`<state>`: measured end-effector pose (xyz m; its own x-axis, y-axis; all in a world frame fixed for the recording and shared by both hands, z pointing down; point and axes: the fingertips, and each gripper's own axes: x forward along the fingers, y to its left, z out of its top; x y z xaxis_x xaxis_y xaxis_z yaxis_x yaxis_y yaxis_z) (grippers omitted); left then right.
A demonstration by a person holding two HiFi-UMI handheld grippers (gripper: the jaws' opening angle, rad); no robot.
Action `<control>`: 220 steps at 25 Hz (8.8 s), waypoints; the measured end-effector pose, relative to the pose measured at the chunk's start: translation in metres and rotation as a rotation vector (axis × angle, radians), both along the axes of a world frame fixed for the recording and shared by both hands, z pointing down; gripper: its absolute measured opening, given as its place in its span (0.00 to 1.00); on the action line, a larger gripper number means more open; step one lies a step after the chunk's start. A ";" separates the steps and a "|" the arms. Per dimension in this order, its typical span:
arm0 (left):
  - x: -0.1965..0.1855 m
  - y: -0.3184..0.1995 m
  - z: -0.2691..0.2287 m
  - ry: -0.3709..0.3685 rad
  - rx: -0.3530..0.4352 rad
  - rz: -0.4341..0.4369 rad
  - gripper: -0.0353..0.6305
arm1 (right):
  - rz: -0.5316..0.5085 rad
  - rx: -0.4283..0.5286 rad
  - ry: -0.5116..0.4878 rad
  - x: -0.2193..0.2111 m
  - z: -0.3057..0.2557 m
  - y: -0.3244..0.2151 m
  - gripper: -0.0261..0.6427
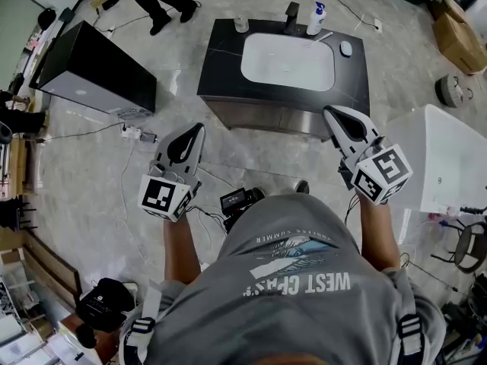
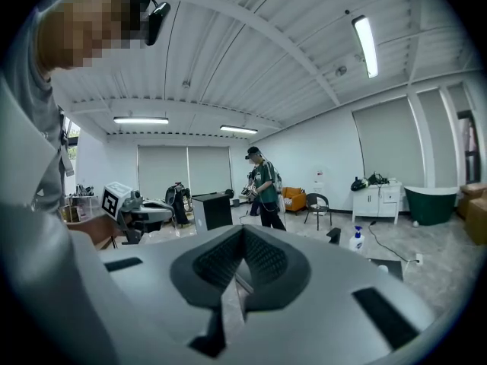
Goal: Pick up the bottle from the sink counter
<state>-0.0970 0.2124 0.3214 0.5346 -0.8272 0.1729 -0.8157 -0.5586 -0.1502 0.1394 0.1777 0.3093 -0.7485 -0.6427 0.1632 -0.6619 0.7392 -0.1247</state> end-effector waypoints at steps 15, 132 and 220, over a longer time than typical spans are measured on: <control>-0.001 -0.026 0.021 0.020 -0.030 0.044 0.06 | 0.029 -0.057 -0.035 -0.005 0.015 -0.032 0.04; 0.031 -0.465 0.055 0.052 -0.182 0.218 0.06 | 0.048 -0.252 -0.045 -0.038 0.056 -0.424 0.04; 0.035 -0.643 0.348 -0.034 -0.397 0.074 0.61 | 0.091 -0.561 0.072 -0.040 0.168 -0.446 0.04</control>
<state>-0.0623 -0.4303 0.6692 0.5789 -0.6521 0.4895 -0.7692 -0.6359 0.0626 0.0991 -0.2683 0.4771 -0.6687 -0.5039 0.5467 -0.7410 0.5126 -0.4338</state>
